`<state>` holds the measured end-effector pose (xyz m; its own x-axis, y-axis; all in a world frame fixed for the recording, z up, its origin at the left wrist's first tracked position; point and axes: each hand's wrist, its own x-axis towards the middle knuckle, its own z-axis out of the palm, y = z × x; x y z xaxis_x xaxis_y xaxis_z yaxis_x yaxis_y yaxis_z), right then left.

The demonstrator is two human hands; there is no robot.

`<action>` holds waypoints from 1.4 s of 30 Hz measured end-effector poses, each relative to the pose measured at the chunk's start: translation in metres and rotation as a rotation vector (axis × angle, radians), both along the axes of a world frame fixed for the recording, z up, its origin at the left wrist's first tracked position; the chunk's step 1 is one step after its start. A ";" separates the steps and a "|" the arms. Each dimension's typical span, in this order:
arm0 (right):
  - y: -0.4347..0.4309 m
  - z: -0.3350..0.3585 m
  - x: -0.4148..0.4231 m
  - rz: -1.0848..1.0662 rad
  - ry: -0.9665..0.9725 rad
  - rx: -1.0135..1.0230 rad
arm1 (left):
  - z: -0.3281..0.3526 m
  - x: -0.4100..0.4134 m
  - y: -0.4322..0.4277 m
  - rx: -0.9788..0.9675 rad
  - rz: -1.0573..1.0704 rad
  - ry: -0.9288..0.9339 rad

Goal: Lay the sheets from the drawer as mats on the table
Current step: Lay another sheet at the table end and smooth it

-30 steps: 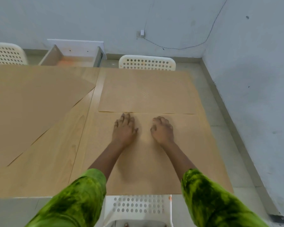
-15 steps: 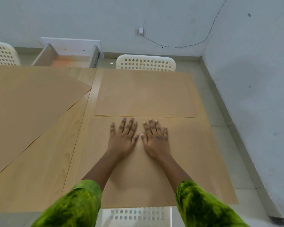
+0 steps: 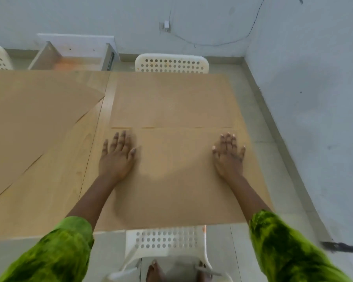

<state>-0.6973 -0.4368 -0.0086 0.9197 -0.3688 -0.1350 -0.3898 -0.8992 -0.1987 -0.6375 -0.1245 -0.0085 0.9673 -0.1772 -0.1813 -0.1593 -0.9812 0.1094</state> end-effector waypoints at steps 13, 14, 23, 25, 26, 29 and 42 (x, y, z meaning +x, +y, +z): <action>0.116 -0.013 -0.107 0.330 0.027 0.069 | -0.025 -0.129 -0.073 -0.079 -0.251 -0.069; 0.115 -0.012 -0.106 0.339 0.036 0.067 | -0.025 -0.128 -0.073 -0.076 -0.261 -0.073; 0.023 -0.018 -0.118 0.058 0.074 -0.026 | -0.026 -0.102 0.014 -0.059 -0.072 -0.111; 0.002 -0.017 -0.121 -0.001 0.089 -0.037 | -0.025 -0.098 0.029 -0.058 -0.037 -0.112; -0.003 -0.017 -0.122 -0.006 0.087 -0.041 | -0.025 -0.097 0.031 -0.056 -0.034 -0.108; -0.005 -0.016 -0.120 0.001 0.087 -0.031 | -0.025 -0.096 0.029 -0.069 -0.025 -0.103; -0.012 -0.010 -0.117 0.076 0.131 -0.032 | -0.019 -0.098 0.031 -0.011 -0.033 -0.044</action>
